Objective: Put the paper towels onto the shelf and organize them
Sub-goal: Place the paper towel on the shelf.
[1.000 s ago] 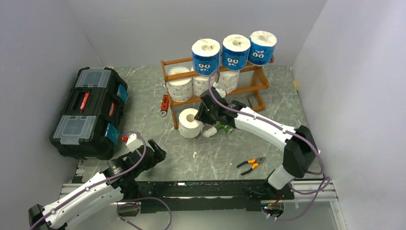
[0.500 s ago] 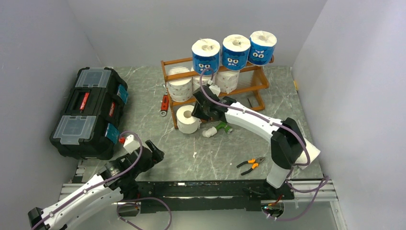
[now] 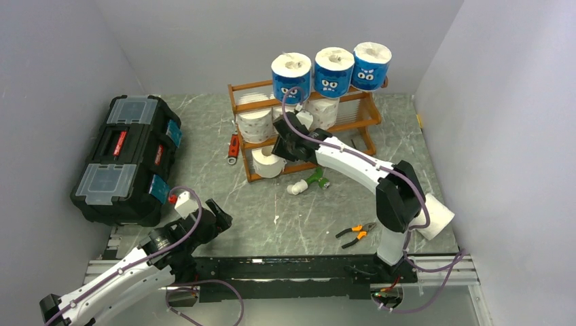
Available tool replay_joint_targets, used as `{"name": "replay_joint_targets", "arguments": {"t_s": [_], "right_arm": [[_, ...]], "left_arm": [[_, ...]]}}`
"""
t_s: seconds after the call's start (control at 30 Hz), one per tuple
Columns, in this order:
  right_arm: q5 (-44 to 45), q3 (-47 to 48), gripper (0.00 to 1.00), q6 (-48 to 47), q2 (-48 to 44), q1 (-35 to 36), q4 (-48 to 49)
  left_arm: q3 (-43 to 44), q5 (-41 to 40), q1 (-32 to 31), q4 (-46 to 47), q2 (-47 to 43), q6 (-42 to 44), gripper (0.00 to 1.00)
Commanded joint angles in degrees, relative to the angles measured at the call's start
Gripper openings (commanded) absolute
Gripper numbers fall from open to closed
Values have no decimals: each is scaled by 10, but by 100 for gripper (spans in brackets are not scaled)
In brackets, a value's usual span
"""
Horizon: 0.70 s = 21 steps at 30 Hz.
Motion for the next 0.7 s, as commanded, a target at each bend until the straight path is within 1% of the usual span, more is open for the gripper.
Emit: {"name": "replay_joint_targets", "arguments": {"t_s": [0.0,0.27,0.57,0.67], "right_arm": [[6,44,3,-10,16,-5,38],[2,58,2,-12,39,-10,42],[-12,29,2,-2,34,-11,58],[-14,28,5,0,34,-11,54]], "left_arm": [[9,-9,1,8,-2,-11,93],[7,-7,2,14,2,-10,93],[4,-2,2,28,16,-7,93],[5,-1,2,29,19,-7,93]]}}
